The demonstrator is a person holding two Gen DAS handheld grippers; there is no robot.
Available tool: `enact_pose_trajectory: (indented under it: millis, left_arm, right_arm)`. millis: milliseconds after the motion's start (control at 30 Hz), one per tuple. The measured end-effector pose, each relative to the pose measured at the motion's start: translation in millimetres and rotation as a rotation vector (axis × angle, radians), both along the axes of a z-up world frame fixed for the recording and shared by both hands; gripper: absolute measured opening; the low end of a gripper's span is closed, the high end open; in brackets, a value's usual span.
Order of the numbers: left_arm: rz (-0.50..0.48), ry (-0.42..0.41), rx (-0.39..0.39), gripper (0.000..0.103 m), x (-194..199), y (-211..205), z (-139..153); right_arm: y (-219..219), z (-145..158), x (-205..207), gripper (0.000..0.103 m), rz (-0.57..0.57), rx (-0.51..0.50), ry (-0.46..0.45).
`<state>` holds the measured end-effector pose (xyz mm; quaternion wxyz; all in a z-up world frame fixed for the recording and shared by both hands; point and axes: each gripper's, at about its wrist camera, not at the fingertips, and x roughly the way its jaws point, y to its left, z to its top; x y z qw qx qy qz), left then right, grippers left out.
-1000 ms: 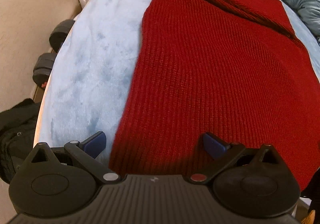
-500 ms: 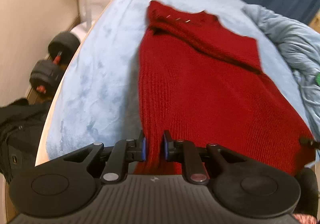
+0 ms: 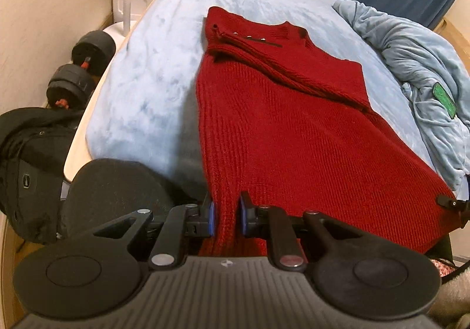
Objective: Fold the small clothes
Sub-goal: 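Grasp the hem with both grippers and lift it toward the collar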
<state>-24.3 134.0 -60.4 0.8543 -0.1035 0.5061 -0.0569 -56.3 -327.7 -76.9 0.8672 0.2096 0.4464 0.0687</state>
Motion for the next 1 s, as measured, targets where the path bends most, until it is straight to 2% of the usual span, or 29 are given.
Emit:
enact_pose_trajectory:
  millis: [200,333,533,633,700,800,833,900,933,967,1000]
  left_arm:
    - [-0.006,0.015,0.009,0.017,4.8,0.8,-1.8]
    - [0.017,0.046,-0.012,0.017,12.6,6.3,-5.6]
    - [0.066,0.089,-0.074,0.017,50.4,16.9,1.5]
    - [0.076,0.054,-0.104,0.017,89.9,22.6,19.5]
    - [0.084,0.028,-0.113,0.017,132.5,27.0,30.4]
    - [0.138,0.019,-0.102,0.017,226.5,34.6,36.1]
    - [0.214,0.004,-0.096,0.014,267.0,39.5,37.4]
    - [0.318,-0.110,-0.038,0.024,321.8,44.7,47.0]
    - [0.366,-0.152,-0.002,0.059,346.0,47.2,52.6]
    - [0.412,-0.167,0.024,0.088,366.6,50.3,57.8]
    - [0.443,-0.195,0.039,0.092,378.2,52.5,61.8]
  right_arm:
    - [4.7,0.5,8.1,0.015,0.016,-0.005,0.021]
    - [2.8,0.1,12.0,0.015,0.015,0.004,0.049]
    - [-10.6,12.1,54.7,0.016,-0.017,0.057,0.101]
    - [-17.8,32.6,103.3,0.015,-0.029,0.085,0.082]
    - [-19.1,45.6,148.7,0.015,-0.032,0.082,0.065]
    - [-15.9,56.4,237.4,0.015,-0.085,0.104,0.066]
    - [-17.1,54.5,270.0,0.016,-0.135,0.120,0.082]
    - [-22.5,43.9,329.4,0.027,-0.228,0.137,0.114]
    - [-26.0,38.2,346.8,0.042,-0.275,0.127,0.111]
    - [-29.2,33.4,356.5,0.053,-0.323,0.110,0.089]
    - [-32.3,30.3,360.1,0.056,-0.353,0.087,0.060]
